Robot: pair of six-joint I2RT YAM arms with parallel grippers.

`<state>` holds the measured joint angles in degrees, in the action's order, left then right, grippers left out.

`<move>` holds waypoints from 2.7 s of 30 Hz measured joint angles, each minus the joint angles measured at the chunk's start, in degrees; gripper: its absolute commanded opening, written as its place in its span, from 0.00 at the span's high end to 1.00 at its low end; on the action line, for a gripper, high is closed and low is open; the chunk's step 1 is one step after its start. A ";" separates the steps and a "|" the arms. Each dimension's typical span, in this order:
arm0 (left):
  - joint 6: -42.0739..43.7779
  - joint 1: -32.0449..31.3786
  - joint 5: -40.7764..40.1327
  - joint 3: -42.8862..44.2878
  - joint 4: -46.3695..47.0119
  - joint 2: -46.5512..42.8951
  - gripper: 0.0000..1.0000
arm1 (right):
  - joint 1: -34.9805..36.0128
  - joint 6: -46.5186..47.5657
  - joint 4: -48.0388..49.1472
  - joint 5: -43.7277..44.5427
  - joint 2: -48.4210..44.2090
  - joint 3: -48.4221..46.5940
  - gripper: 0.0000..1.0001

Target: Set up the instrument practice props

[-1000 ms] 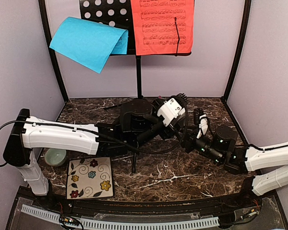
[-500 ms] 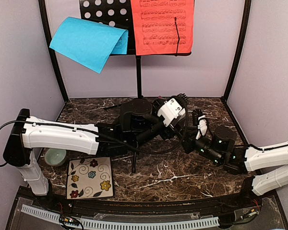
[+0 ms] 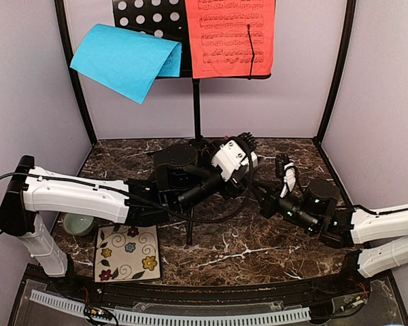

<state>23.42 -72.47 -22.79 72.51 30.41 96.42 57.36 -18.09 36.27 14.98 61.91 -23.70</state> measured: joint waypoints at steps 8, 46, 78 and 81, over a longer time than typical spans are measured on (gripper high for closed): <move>1.75 0.00 4.92 -7.91 10.05 -3.93 0.99 | -1.95 -7.58 3.30 -8.13 -2.95 1.95 1.00; -19.37 7.41 19.78 -6.84 2.38 9.42 0.97 | -6.97 -23.04 -15.37 -6.78 -26.25 11.63 0.14; -27.63 7.58 24.98 -7.17 5.09 12.09 0.07 | -7.13 -17.51 -28.74 -6.75 -14.71 -3.32 0.15; -27.28 7.58 25.35 -10.40 5.77 8.55 0.10 | -7.13 -17.22 -29.03 -7.69 -12.63 -4.90 0.15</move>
<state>-3.86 -64.88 2.57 62.11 36.18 104.97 50.24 -35.31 7.25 7.29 49.28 -28.60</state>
